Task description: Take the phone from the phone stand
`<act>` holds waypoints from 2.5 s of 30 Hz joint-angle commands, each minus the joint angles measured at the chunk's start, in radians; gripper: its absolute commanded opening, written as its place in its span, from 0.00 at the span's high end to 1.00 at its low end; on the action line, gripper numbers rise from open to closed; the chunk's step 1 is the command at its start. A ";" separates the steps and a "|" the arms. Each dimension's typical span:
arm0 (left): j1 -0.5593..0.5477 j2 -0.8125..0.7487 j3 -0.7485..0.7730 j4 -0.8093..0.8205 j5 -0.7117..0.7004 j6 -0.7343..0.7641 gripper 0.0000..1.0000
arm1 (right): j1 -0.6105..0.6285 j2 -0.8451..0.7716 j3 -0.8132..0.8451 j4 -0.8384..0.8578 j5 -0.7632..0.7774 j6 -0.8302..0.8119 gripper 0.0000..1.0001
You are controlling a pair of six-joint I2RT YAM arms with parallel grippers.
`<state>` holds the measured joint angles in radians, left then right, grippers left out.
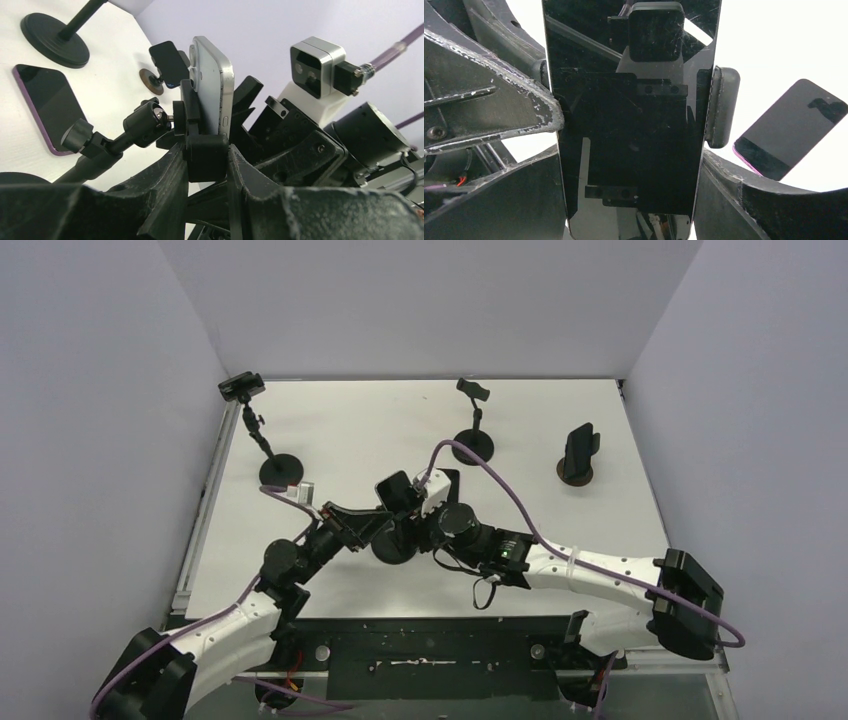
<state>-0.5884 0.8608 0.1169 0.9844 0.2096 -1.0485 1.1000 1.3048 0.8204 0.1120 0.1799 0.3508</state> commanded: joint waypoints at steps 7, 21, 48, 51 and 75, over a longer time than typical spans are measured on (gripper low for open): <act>0.016 0.079 -0.099 0.333 -0.042 -0.077 1.00 | -0.112 -0.085 -0.115 0.136 -0.049 0.137 1.00; 0.016 0.012 -0.036 0.115 -0.036 0.019 1.00 | -0.117 -0.138 -0.136 0.221 -0.254 0.148 1.00; 0.016 -0.235 0.044 -0.245 -0.036 0.100 0.37 | -0.293 -0.280 0.004 -0.311 0.038 0.192 1.00; 0.017 -0.295 0.069 -0.323 -0.043 0.123 0.10 | -0.340 -0.275 -0.046 -0.312 0.035 0.201 1.00; 0.016 -0.559 0.236 -0.770 -0.270 0.536 0.03 | -0.605 0.300 0.032 -0.234 -0.146 0.184 1.00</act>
<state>-0.5743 0.3168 0.3355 0.2302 -0.0418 -0.5617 0.5087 1.5536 0.7795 -0.1844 0.0437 0.5507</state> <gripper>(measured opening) 0.974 0.715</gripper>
